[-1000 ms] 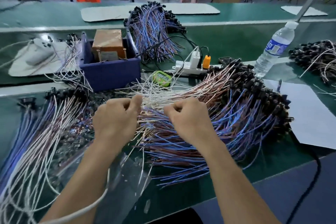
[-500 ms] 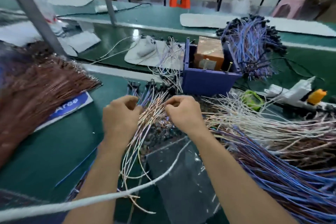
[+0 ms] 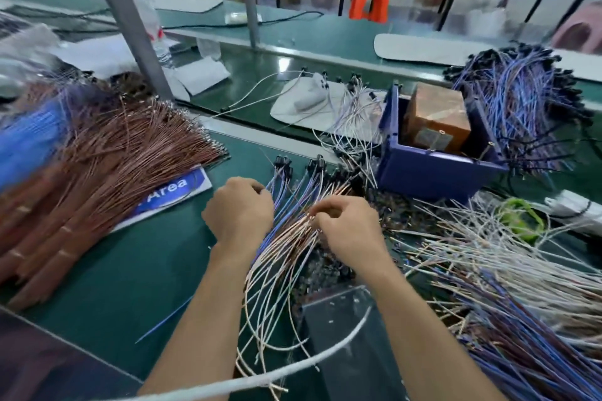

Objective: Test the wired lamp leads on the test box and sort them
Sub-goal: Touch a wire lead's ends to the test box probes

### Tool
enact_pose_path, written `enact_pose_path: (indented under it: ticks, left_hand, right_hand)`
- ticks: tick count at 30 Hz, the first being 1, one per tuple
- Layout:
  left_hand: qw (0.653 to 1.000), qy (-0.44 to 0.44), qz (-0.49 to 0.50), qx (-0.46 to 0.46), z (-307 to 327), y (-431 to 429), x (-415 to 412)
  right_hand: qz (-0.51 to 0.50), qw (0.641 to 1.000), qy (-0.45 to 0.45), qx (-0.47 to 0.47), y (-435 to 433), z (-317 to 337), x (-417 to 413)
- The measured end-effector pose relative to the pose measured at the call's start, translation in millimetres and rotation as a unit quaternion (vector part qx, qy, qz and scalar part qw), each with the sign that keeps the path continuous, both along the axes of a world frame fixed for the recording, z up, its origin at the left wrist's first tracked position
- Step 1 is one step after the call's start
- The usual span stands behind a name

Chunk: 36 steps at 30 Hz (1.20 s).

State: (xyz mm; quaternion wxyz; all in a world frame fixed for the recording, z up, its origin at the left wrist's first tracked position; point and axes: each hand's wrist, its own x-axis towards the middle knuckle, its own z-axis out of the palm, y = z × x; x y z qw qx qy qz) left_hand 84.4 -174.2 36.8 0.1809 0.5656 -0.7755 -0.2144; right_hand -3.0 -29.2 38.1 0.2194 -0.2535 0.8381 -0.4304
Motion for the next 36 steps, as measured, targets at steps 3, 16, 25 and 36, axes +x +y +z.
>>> enact_pose_path:
  ticks: [3,16,25,36]
  left_hand:
    - [0.994,0.106,0.033,-0.005,5,-2,3]
    - [0.917,0.378,0.127,-0.029,35,-31,14]
    - [0.872,0.472,0.052,-0.118,67,-26,13]
    - [0.899,0.366,-0.238,-0.042,70,31,-4]
  right_hand:
    - [-0.015,0.999,0.02,-0.02,2,2,-3]
    - [-0.053,0.995,0.009,-0.08,3,20,-15]
    - [0.037,0.961,-0.264,-0.068,16,20,-11]
    - [0.042,0.973,-0.157,-0.166,37,48,-8]
